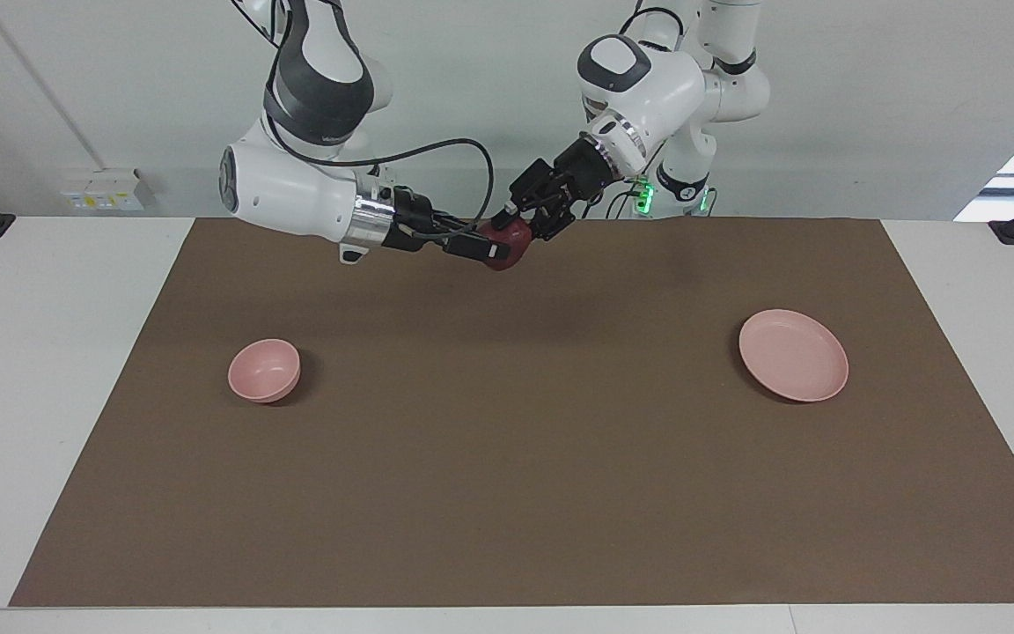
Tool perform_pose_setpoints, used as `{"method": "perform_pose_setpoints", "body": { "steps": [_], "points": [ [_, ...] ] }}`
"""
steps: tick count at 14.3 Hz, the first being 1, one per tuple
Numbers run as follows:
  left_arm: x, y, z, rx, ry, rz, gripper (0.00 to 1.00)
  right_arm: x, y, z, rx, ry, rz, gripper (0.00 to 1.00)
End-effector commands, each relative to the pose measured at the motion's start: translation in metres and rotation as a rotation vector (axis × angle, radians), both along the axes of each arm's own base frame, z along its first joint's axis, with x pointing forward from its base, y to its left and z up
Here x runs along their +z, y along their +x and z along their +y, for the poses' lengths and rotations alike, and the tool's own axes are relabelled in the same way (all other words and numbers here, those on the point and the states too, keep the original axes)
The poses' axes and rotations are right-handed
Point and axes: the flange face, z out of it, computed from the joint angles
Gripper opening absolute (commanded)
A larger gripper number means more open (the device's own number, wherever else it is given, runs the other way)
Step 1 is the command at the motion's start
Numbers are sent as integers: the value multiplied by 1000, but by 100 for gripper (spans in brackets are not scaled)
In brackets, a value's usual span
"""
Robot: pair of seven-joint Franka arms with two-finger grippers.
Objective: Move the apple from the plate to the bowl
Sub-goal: 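Close the right gripper on the apple held by the left gripper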
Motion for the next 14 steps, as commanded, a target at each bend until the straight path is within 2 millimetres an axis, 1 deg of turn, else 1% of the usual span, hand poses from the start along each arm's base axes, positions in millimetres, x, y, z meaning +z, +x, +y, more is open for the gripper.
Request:
{"method": "perform_pose_setpoints", "body": {
  "steps": [1,6,11,13,14],
  "points": [
    [9,-1,0,23,-10,-13,0,3,1,-1,-23,11,17,100],
    [10,-1,1,23,-9,-15,0,1,2,-4,-24,-10,9,100],
    [11,-1,0,22,-8,-19,0,-1,6,-15,-36,-30,5,100],
    [11,-1,0,22,-8,-19,0,0,6,-14,-38,-31,1,100],
    [11,-1,0,22,-8,-19,0,-1,5,-10,-34,-30,0,86]
  ]
}}
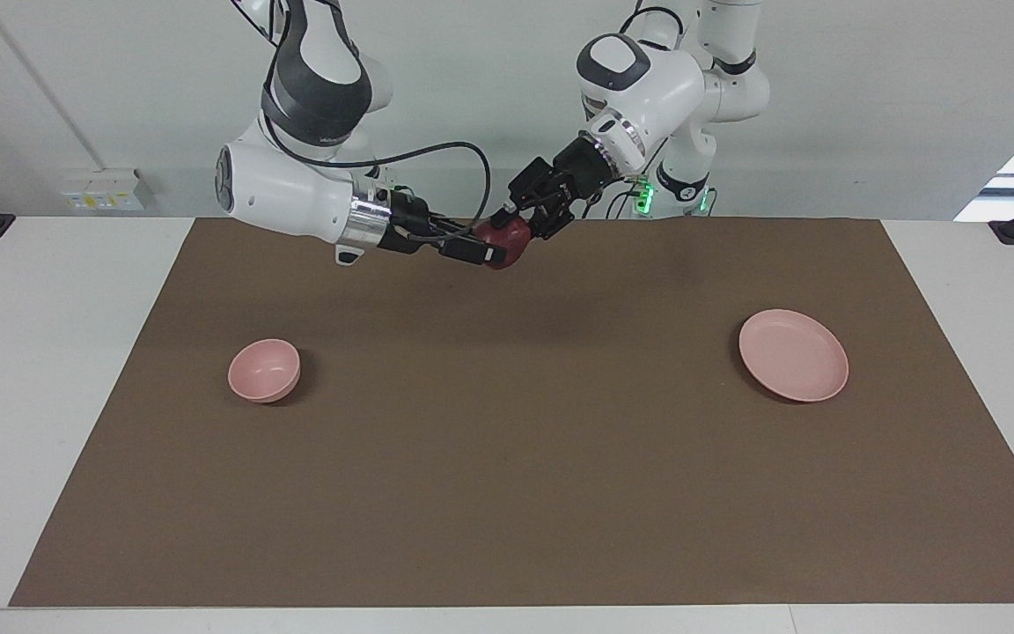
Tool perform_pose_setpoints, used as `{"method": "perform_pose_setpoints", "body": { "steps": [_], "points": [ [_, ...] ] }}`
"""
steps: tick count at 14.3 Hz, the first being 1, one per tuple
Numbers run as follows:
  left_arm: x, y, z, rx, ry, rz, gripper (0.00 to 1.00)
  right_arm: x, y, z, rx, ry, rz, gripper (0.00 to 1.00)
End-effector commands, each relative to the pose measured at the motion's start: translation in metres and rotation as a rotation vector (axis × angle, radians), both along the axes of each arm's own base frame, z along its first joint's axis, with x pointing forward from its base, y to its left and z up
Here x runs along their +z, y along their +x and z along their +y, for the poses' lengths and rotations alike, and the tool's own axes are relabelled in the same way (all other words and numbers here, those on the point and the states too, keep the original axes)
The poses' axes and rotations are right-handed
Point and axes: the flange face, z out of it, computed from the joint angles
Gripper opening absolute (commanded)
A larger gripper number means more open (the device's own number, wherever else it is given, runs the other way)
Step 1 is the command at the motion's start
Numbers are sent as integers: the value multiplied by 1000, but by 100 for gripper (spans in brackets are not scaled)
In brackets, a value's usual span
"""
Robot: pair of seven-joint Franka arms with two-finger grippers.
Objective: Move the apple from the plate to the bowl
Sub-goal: 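Close the right gripper on the apple held by the left gripper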
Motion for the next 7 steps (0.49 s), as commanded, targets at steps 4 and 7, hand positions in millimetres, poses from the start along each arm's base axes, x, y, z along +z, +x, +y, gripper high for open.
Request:
{"method": "perform_pose_setpoints", "body": {
  "steps": [4,7],
  "points": [
    [9,-1,2,23,-6,-16,0,1,0,7,-17,-17,3,0],
    [9,-1,2,23,-6,-16,0,1,3,-3,-26,-16,9,0]
  ]
}}
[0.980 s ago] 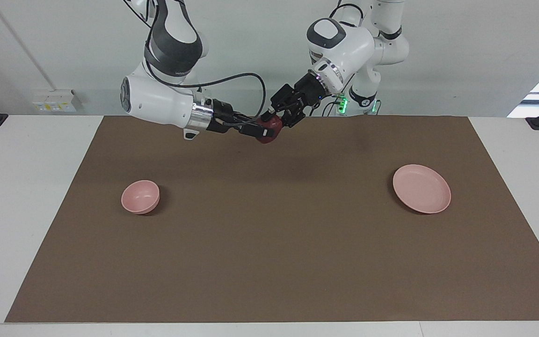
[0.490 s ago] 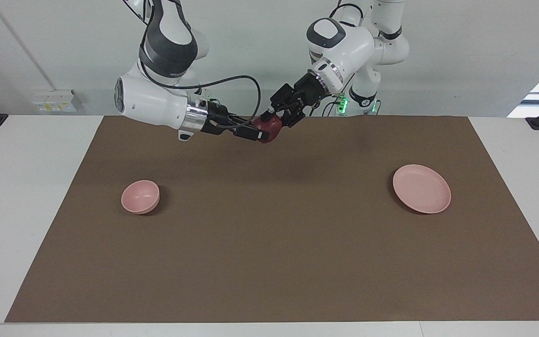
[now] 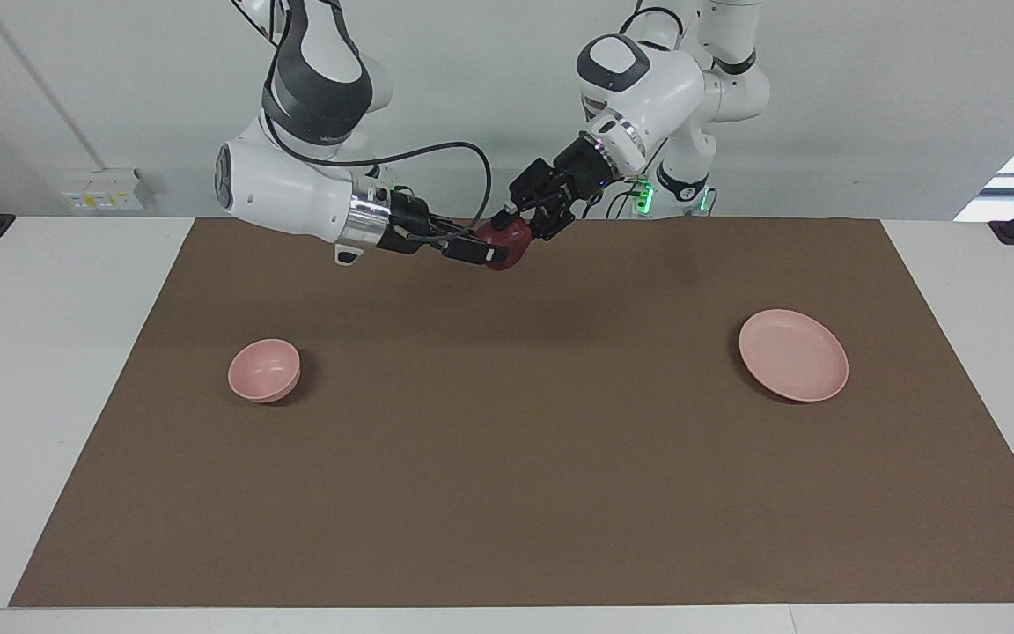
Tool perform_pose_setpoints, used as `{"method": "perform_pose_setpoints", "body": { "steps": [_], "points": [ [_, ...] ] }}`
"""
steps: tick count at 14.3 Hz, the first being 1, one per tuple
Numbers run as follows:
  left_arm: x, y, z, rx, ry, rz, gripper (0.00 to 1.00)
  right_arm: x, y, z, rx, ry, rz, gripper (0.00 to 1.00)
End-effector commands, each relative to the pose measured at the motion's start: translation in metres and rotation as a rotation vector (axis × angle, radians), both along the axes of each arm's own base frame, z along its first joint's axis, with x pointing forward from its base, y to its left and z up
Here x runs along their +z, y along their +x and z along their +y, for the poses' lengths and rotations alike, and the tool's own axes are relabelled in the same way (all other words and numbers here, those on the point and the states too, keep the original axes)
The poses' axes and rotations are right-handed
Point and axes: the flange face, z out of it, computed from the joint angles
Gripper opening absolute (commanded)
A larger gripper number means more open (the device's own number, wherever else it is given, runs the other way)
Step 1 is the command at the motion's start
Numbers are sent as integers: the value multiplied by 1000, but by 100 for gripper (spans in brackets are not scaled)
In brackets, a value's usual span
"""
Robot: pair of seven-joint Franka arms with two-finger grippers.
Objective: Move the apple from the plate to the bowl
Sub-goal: 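Close the right gripper on the apple held by the left gripper, then open the left gripper while the right gripper carries the apple away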
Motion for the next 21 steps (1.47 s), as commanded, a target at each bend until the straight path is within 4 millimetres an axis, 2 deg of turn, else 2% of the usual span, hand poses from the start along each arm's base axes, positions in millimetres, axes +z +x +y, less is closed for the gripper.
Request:
{"method": "perform_pose_setpoints", "body": {
  "steps": [1,2,3,4,5,6,12,15,17,21],
  "points": [
    [10,-1,1,19,-10,-16,0,2,6,-10,-21,-16,16,0],
    [10,-1,1,19,-10,-16,0,2,9,-14,-23,-16,19,0],
    [10,0,1,20,-11,-14,20,3,10,-14,-17,-15,13,0],
    [10,0,2,19,-10,-14,62,4,11,-17,-18,-19,7,0],
    [10,0,1,16,-5,-18,100,6,13,-20,-17,-26,-3,0],
    [10,0,1,14,-3,-20,100,8,15,-27,-23,-41,-11,0],
    [14,3,3,5,13,-40,100,7,15,-32,-13,-72,-31,0],
    [11,10,15,15,32,-42,100,15,19,-44,65,-245,-142,0],
    [8,11,17,-12,94,-74,100,14,22,-61,121,-329,-218,0],
    [1,27,42,-46,194,-106,100,3,28,-102,309,-525,-376,0]
  ]
}}
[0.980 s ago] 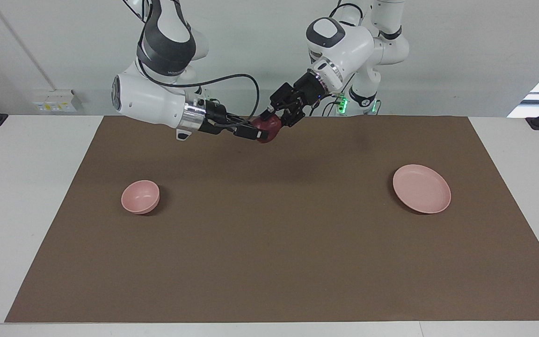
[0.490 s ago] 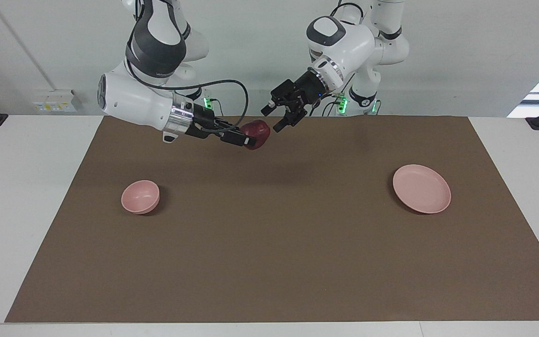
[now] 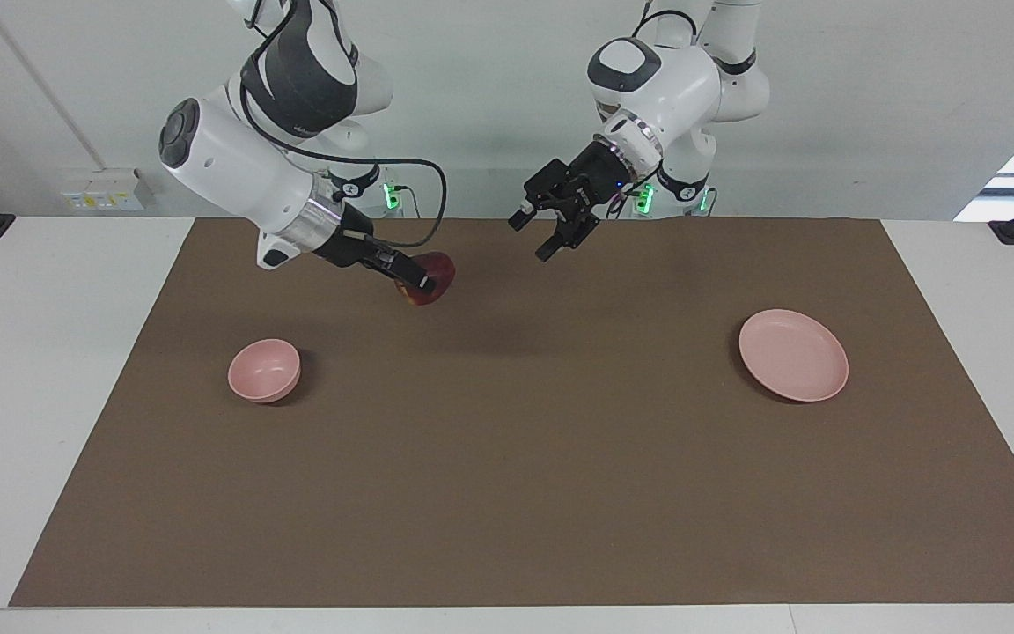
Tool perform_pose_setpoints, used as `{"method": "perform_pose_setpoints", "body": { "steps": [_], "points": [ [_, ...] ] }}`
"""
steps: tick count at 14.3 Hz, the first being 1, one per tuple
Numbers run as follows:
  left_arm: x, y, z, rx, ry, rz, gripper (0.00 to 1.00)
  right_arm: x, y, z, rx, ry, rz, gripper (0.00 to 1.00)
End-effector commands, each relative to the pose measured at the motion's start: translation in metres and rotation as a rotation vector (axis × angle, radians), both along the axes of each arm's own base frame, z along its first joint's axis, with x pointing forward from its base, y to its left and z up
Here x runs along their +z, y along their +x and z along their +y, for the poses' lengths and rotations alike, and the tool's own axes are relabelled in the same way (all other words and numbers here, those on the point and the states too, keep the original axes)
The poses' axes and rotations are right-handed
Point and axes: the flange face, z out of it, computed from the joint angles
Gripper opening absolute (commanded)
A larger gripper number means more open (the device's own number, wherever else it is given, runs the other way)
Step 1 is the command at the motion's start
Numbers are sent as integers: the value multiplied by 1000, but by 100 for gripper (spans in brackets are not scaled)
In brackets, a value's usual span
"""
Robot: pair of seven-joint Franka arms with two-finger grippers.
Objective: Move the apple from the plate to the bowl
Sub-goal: 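Open the left gripper while the right gripper carries the apple away, then lower the apple into the bowl while the left gripper withdraws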
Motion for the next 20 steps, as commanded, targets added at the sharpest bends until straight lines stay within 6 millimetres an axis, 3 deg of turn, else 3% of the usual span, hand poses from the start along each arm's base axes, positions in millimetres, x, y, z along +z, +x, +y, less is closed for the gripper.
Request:
{"method": "perform_pose_setpoints", "body": {
  "steps": [1,5,9,14,17,20],
  "points": [
    [-5,9,21,-35,69,-5,100,-5,8,-25,153,-133,-99,0],
    [-14,24,49,-149,167,31,100,-22,20,-70,372,-308,-181,0],
    [-26,36,90,-261,270,105,100,-56,31,-118,542,-423,-227,0],
    [-41,43,153,-394,652,261,100,-96,29,-150,638,-457,-236,0],
    [-35,62,208,-419,872,290,100,-112,20,-162,657,-445,-215,0],
    [-6,82,243,-414,964,294,100,-122,19,-169,669,-452,-238,0]
  ]
}}
